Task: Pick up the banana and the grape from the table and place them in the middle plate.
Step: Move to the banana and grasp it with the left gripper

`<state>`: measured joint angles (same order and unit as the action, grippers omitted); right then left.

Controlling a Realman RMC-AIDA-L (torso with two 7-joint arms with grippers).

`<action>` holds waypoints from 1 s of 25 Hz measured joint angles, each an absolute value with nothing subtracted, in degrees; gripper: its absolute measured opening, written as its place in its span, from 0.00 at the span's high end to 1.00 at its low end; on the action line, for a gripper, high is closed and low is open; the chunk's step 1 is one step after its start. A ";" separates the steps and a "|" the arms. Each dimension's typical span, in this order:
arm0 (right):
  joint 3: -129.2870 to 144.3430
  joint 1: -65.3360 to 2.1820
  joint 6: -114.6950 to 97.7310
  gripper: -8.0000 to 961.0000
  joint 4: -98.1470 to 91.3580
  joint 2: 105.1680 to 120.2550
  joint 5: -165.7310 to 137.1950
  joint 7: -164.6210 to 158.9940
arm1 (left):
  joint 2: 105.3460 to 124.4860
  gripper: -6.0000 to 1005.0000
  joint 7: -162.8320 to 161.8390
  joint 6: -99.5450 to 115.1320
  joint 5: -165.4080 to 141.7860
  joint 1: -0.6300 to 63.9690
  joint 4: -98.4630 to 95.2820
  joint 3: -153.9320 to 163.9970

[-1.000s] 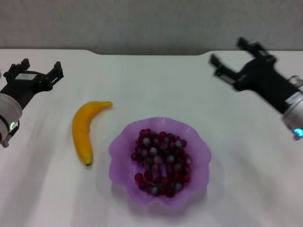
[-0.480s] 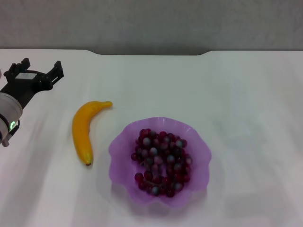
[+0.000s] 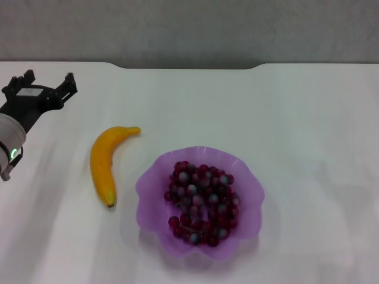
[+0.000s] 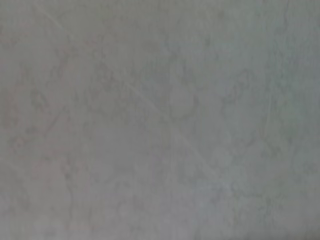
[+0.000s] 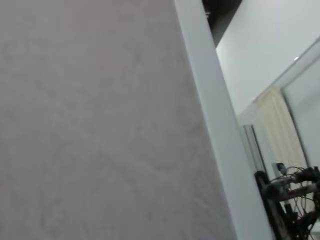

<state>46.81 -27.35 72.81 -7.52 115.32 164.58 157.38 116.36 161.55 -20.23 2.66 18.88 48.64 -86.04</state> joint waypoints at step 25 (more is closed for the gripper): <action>52.70 -27.36 75.27 0.07 -4.83 115.56 162.77 156.71 | 102.10 0.11 163.00 43.14 20.38 24.27 86.11 -72.81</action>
